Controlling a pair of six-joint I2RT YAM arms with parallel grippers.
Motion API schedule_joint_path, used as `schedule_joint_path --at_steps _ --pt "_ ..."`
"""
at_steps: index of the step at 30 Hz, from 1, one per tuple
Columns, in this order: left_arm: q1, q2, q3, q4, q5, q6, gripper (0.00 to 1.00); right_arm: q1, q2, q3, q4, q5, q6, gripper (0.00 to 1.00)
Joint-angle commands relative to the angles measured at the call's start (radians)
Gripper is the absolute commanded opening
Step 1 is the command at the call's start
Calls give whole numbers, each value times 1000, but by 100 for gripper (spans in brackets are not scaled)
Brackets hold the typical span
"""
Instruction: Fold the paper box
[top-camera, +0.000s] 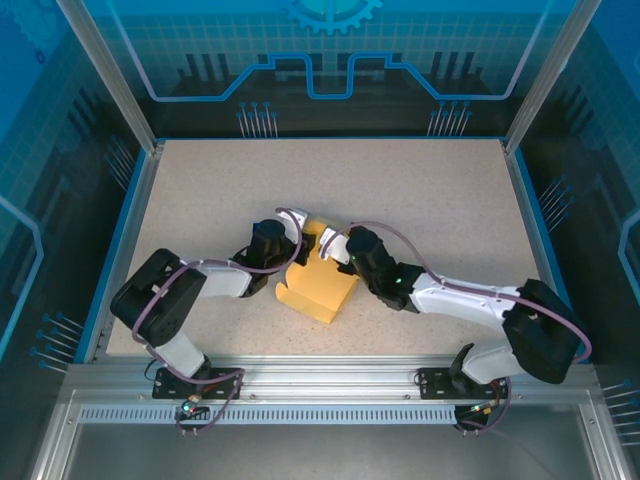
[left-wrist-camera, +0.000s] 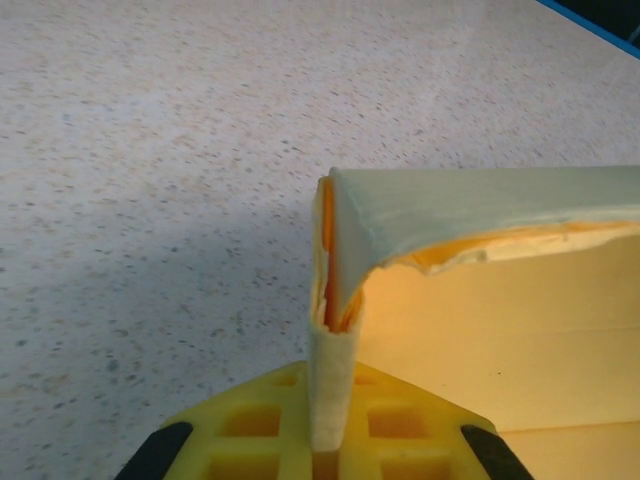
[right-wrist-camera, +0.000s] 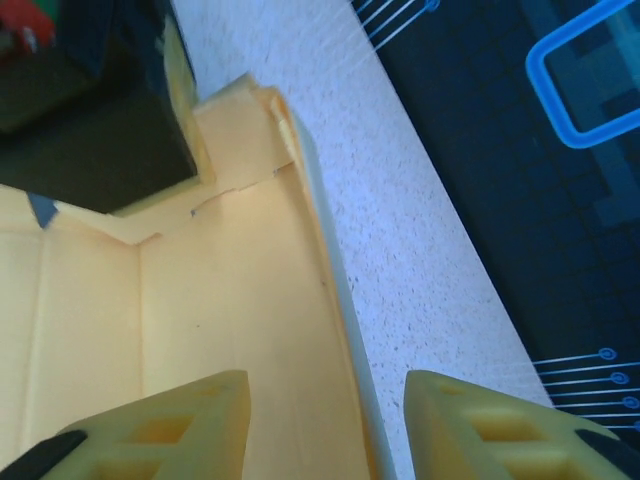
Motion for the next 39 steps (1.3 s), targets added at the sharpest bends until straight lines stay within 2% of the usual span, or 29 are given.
schedule_joint_path --at_steps 1,5,9,14,19,23,30,39 --pt "-3 -50 -17 -43 -102 -74 0 -7 -90 37 -100 -84 173 57" --pt "-4 -68 0 -101 -132 -113 0 -18 -161 85 -250 -121 299 66" --pt "-6 -88 16 -166 -172 -148 0 -24 -195 183 -446 -125 468 69" --pt "-14 -96 53 -260 -219 -190 0 -24 -110 306 -677 -186 704 69" --pt "-30 -98 82 -316 -241 -199 0 -30 -26 303 -648 -304 773 69" --pt "-37 -106 87 -331 -243 -199 0 -78 50 311 -626 -379 795 69" --pt "-38 -111 93 -343 -249 -192 0 -150 94 315 -633 -370 794 68" --pt "-40 -111 97 -343 -242 -186 0 -238 50 298 -644 -347 773 68"
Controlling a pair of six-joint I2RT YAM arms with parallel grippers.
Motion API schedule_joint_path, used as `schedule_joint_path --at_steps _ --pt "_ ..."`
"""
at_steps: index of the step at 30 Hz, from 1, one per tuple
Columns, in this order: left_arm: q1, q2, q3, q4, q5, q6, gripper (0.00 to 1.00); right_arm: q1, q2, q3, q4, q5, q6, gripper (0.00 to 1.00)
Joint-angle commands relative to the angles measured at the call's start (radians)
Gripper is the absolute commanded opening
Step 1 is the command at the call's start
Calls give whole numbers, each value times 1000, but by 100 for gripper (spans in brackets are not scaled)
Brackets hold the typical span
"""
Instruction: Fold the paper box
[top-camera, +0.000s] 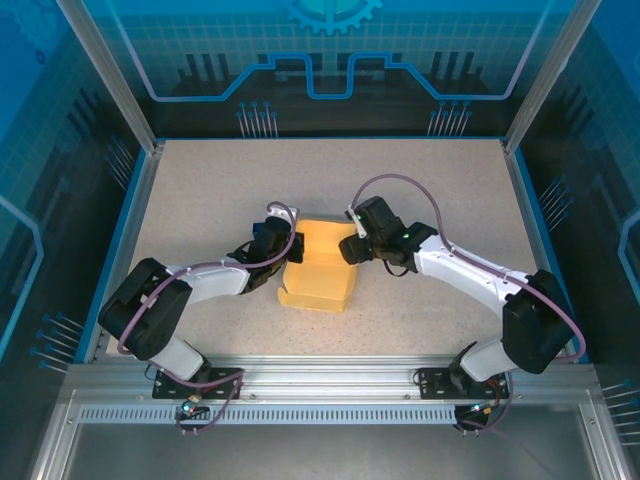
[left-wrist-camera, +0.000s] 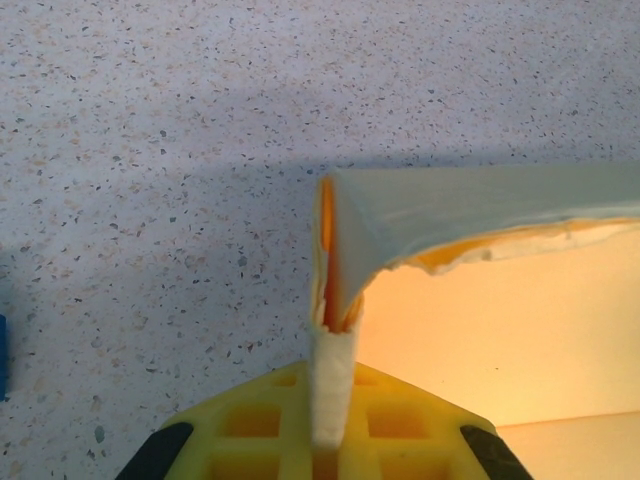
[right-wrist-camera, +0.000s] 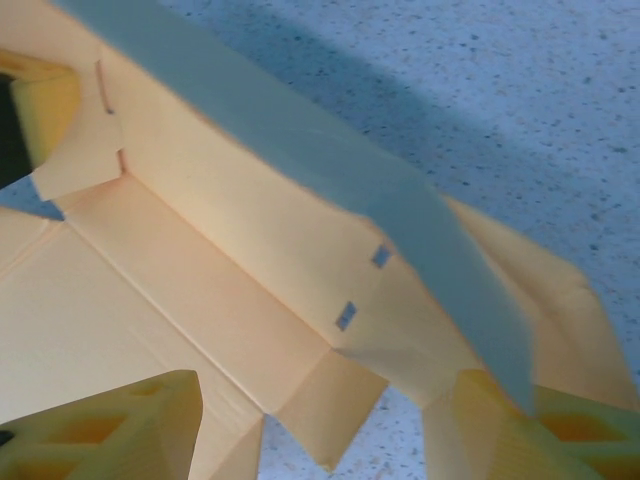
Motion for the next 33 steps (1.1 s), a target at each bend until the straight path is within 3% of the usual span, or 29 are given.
schedule_joint_path --at_steps 1,10,23,33 --pt "-9 -26 32 -2 -7 -2 0 -26 -34 1 -6 0 -5 68" --pt "-9 -8 43 8 4 3 0 -29 25 58 -1 -6 -38 67" --pt "-9 13 58 15 15 11 0 44 123 125 25 -100 -27 57" --pt "-9 5 48 12 15 13 0 68 140 143 13 -26 -30 58"
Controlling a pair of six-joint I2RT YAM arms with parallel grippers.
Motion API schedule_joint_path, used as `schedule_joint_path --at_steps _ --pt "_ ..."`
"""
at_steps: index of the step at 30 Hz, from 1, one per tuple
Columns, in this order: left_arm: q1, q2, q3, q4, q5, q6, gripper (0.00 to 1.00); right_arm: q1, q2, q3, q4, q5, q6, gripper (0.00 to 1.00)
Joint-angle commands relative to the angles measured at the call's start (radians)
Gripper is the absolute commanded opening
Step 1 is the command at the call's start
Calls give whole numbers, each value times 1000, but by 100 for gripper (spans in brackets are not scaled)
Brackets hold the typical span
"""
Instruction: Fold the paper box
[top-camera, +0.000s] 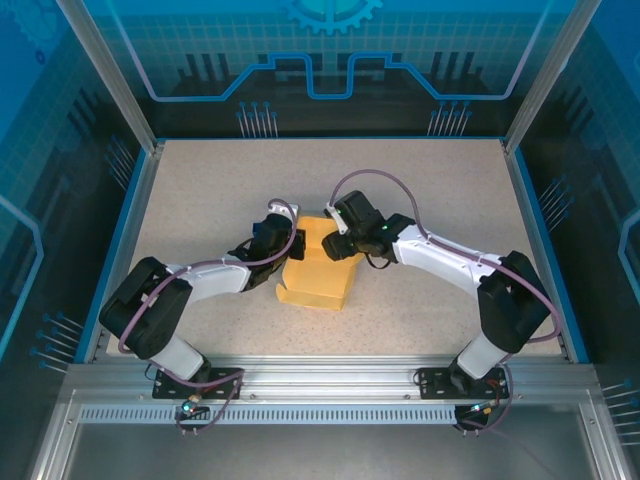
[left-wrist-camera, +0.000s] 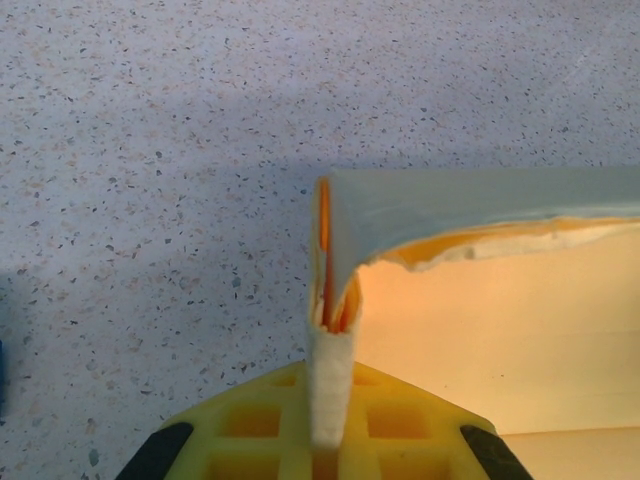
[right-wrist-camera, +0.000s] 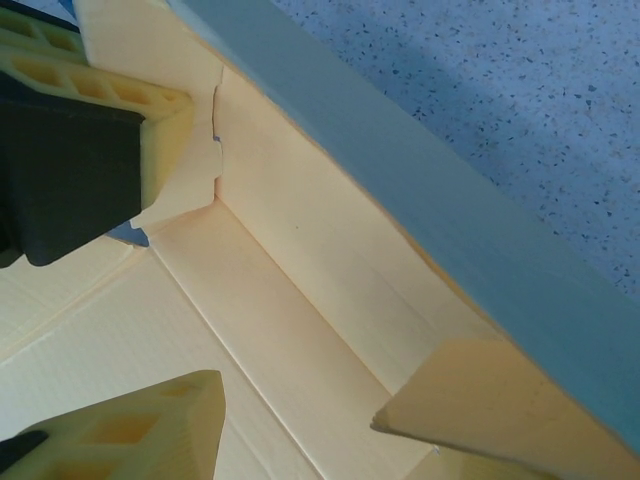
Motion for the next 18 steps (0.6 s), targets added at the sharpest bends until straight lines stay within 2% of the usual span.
schedule_joint_path --at_steps 1,6,18 --pt "-9 -2 24 14 12 10 0 10 -28 2 -12 39 9 58" --pt "-8 1 35 2 7 6 0 6 -85 -60 -60 73 36 61" --pt "-8 7 49 -9 -2 6 0 -24 -165 -178 -107 66 141 65"
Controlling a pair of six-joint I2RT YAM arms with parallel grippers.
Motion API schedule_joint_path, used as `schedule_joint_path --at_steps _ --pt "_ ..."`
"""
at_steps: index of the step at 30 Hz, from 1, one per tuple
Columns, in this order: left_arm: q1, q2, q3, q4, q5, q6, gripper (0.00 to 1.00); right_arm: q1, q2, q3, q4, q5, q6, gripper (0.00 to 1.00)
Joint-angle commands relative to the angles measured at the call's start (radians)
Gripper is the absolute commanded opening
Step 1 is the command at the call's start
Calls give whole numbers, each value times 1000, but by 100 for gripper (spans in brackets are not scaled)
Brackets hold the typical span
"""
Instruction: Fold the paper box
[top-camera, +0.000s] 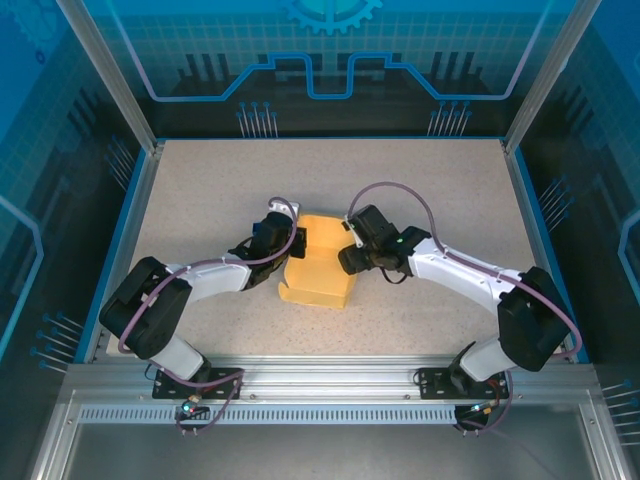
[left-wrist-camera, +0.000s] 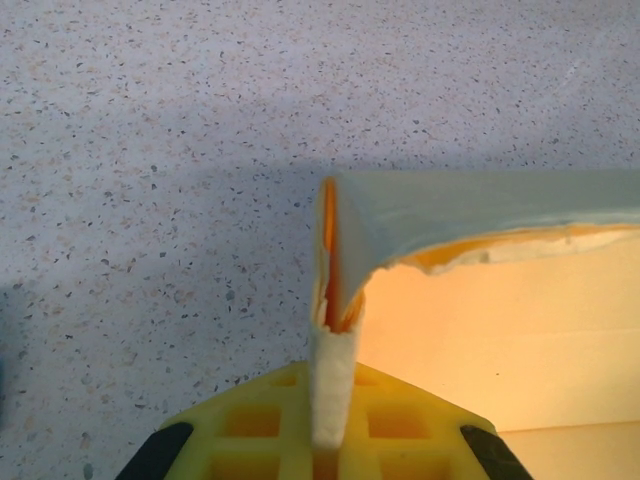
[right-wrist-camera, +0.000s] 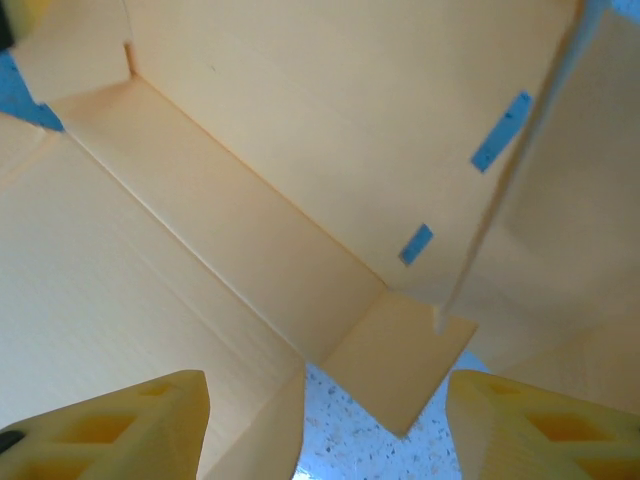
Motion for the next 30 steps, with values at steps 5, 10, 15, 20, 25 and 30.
schedule_joint_path --at_steps 5,10,15,20,25,30 --pt "-8 6 31 1 2 2 0 -20 -28 -42 -11 -7 77 66" --pt "-7 -8 21 -3 0 3 0 -20 -15 -55 62 -65 86 65" --pt "-8 -19 13 -3 0 3 0 -20 -29 -45 154 -124 86 63" --pt "-8 -22 9 1 3 1 0 -20 -10 -16 222 -194 86 60" --pt "-7 -27 4 -1 5 -1 0 -19 32 8 245 -230 89 58" --pt "-8 -39 -2 -5 0 5 0 -19 16 5 213 -210 63 57"
